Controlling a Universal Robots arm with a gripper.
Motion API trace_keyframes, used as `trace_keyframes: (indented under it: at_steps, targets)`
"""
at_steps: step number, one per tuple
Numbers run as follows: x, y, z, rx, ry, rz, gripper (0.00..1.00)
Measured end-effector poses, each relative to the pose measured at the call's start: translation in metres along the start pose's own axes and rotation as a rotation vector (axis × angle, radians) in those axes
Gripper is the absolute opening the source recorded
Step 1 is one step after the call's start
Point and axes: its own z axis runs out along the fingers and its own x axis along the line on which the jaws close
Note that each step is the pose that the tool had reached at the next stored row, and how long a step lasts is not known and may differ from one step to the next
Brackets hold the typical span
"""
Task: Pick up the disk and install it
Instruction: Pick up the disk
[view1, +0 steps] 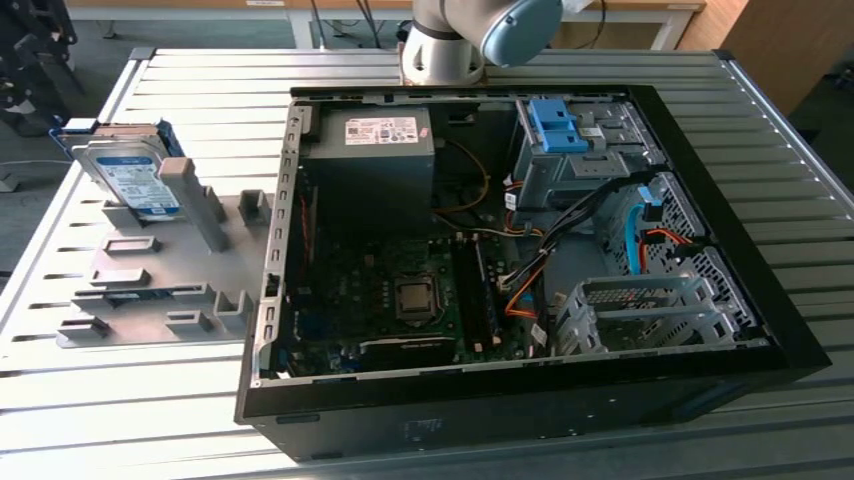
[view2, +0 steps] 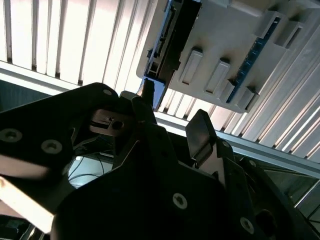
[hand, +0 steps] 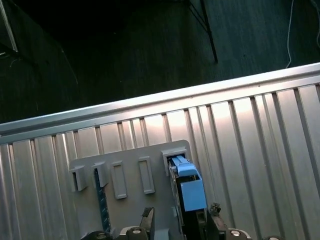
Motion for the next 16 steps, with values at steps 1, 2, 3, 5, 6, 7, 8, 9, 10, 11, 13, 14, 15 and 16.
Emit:
trace_keyframes:
  at_steps: [1, 2, 3, 5, 6, 7, 8, 9, 10, 11, 13, 14, 15, 16]
  targets:
    - [0.0001, 0.0000, 0.0010, -0.0008, -0.0013, -0.014, 0.53]
    - [0.0000, 0.0004, 0.0020, -0.0014, -0.0026, -0.022, 0.53]
    - [0.0001, 0.0017, 0.0035, -0.0012, -0.0027, -0.022, 0.53]
    - [-0.0006, 0.0046, 0.0068, -0.0002, -0.0027, -0.022, 0.53]
    - [-0.0010, 0.0057, 0.0082, 0.0000, -0.0025, -0.022, 0.53]
    - [-0.0015, 0.0065, 0.0093, 0.0001, -0.0022, -0.022, 0.53]
    - [-0.0021, 0.0069, 0.0102, -0.0001, -0.0020, -0.022, 0.53]
    - [-0.0027, 0.0072, 0.0112, -0.0001, -0.0020, -0.022, 0.53]
    - [-0.0037, 0.0074, 0.0124, 0.0001, -0.0020, -0.022, 0.53]
    - [-0.0048, 0.0078, 0.0136, 0.0002, -0.0021, -0.022, 0.53]
    - [-0.0063, 0.0083, 0.0161, 0.0003, -0.0021, -0.022, 0.53]
    - [-0.0069, 0.0086, 0.0175, 0.0002, -0.0021, -0.022, 0.53]
    - [-0.0072, 0.0087, 0.0188, 0.0001, -0.0020, -0.022, 0.53]
    - [-0.0075, 0.0088, 0.0202, 0.0001, -0.0020, -0.022, 0.53]
